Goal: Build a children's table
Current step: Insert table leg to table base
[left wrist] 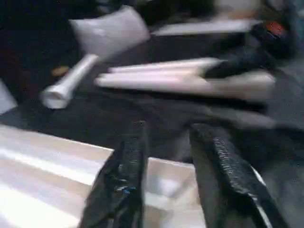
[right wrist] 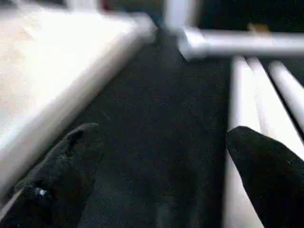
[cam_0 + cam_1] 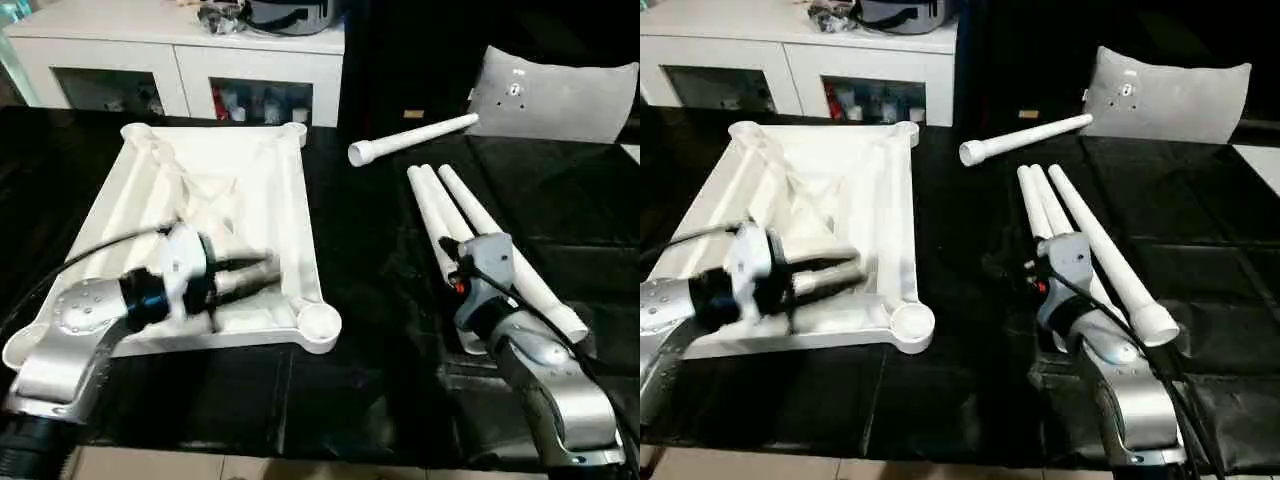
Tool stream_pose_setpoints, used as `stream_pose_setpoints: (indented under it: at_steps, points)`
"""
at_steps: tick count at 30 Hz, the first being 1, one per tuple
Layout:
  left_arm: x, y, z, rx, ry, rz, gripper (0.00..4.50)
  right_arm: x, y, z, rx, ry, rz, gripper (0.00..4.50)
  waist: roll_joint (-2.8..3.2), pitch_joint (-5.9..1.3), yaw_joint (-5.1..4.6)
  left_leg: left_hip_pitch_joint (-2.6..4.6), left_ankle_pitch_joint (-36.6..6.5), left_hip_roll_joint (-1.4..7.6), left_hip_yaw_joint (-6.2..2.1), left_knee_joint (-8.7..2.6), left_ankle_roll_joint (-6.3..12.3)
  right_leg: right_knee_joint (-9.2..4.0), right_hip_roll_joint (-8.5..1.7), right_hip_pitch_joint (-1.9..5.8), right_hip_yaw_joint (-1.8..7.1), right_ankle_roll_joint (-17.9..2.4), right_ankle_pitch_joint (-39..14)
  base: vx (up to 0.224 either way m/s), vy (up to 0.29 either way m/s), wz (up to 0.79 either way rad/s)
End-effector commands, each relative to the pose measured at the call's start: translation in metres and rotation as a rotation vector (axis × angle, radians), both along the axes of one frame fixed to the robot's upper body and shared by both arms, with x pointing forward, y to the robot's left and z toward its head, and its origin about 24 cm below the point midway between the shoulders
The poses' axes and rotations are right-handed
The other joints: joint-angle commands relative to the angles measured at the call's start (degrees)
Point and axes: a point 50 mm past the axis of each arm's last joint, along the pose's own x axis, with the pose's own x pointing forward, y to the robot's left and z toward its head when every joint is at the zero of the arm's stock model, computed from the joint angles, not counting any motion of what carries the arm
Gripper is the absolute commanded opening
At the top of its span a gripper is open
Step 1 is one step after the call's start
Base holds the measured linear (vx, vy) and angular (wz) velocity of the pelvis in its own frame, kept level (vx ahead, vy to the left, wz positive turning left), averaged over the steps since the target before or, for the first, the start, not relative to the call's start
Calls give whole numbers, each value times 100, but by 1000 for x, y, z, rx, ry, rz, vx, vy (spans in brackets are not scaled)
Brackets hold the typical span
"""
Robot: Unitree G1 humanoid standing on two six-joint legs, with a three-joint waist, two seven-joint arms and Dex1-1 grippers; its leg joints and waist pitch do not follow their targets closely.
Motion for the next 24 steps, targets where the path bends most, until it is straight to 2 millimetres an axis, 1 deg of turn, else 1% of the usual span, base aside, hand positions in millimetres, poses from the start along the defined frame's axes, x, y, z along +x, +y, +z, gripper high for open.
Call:
stream_pose_setpoints:
  at_steps: [1, 2, 3, 4, 5, 6, 7, 8, 9, 10, 11, 13, 15, 16, 17, 18, 19, 20, 24]
  points:
    - [-3, -4, 1, -13, 26, 38, 197, 2, -6, 3, -49, 47, -68, 450, 5, -284, -11, 36, -1504, 259, -91, -416, -109, -492, -388, 214, 325, -675, -2316, 0, 0, 0]
    - [-5, -7, -1, -2, 47, 54, 197, 2, -8, 4, -75, 72, -95, 450, -12, -278, -14, 22, -1506, 243, -86, -411, -93, -534, -391, 198, 324, -566, -2458, 0, 0, 0]
    - [-9, -13, -3, 9, 75, 65, 218, 1, -11, 5, -102, 120, -140, 450, -15, -289, -23, 16, -1408, 246, -100, -413, -119, -496, -377, 220, 325, -543, -2359, 0, 0, 0]
    - [-11, -15, -4, 18, 87, 72, 221, 1, -13, 6, -114, 139, -157, 450, -31, -283, -27, 7, -1373, 242, -97, -417, -105, -507, -372, 218, 323, -514, -2351, 0, 0, 0]
    - [-14, -19, -5, 33, 101, 85, 223, 0, -14, 9, -132, 166, -172, 450, -15, -268, -13, 41, -1394, 242, -88, -408, -108, -527, -363, 178, 329, -431, -2396, 0, 0, 0]
    - [-14, -20, -5, 30, 106, 89, 230, 0, -14, 10, -135, 174, -174, 450, -13, -268, -19, 35, -1403, 241, -90, -405, -123, -514, -358, 183, 330, -417, -2388, 0, 0, 0]
    - [-15, -23, -4, 24, 117, 98, 244, -1, -15, 11, -142, 191, -178, 450, -16, -262, -12, 30, -1395, 234, -92, -413, -113, -532, -362, 186, 327, -384, -2414, 0, 0, 0]
    - [-16, -26, -2, 15, 118, 105, 257, -1, -15, 14, -140, 216, -180, 450, -13, -271, -5, 37, -1365, 234, -96, -408, -126, -523, -357, 187, 324, -362, -2360, 0, 0, 0]
    - [-16, -26, -2, 15, 118, 105, 257, -1, -15, 14, -140, 216, -180, 450, -19, -257, -16, 37, -1384, 233, -94, -409, -138, -514, -345, 179, 325, -358, -2346, 0, 0, 0]
    - [-17, -30, -1, 5, 121, 119, 263, -2, -14, 16, -138, 243, -180, 450, -13, -254, -3, 36, -1385, 232, -94, -408, -130, -537, -357, 174, 326, -331, -2359, 0, 0, 0]
    - [-17, -36, 1, 5, 117, 132, 271, -2, -14, 16, -132, 298, -178, 450, -10, -261, -14, 40, -1364, 228, -102, -402, -162, -512, -339, 185, 320, -357, -2262, 0, 0, 0]
    - [-18, -38, 1, 10, 127, 129, 290, -2, -14, 16, -133, 321, -175, 450, -18, -265, -7, 31, -1338, 226, -102, -400, -158, -523, -346, 192, 319, -341, -2237, 0, 0, 0]
    - [-20, -40, 0, 19, 141, 117, 299, -2, -15, 15, -137, 354, -178, 450, -26, -263, -3, 25, -1288, 219, -100, -395, -168, -520, -349, 195, 323, -326, -2226, 0, 0, 0]
    - [-21, -41, 0, 22, 144, 112, 299, -2, -16, 15, -139, 364, -181, 450, -36, -261, -3, 23, -1260, 215, -97, -393, -174, -524, -350, 190, 323, -303, -2263, 0, 0, 0]
    - [-23, -42, 0, 28, 155, 103, 299, -2, -17, 15, -143, 393, -195, 450, -29, -260, -3, 29, -1253, 217, -100, -393, -192, -524, -349, 188, 322, -290, -2278, 0, 0, 0]
    - [-25, -44, 0, 32, 164, 94, 299, -2, -18, 15, -150, 419, -206, 450, -46, -260, -5, 25, -1235, 218, -98, -395, -195, -525, -349, 191, 324, -291, -2257, 0, 0, 0]
    - [-29, -46, 1, 37, 176, 67, 299, -3, -19, 15, -149, 445, -223, 450, -32, -265, -3, 35, -1210, 223, -109, -397, -223, -500, -346, 193, 321, -316, -2195, 0, 0, 0]
    - [-29, -46, 1, 37, 176, 67, 299, -3, -19, 15, -149, 445, -223, 450, -29, -261, -1, 28, -1211, 223, -110, -400, -226, -506, -349, 193, 320, -319, -2181, 0, 0, 0]
    - [-32, -48, 2, 33, 207, 57, 299, -3, -19, 18, -139, 467, -236, 450, -40, -255, 1, 33, -1200, 214, -96, -391, -262, -514, -352, 187, 326, -314, -2171, 0, 0, 0]
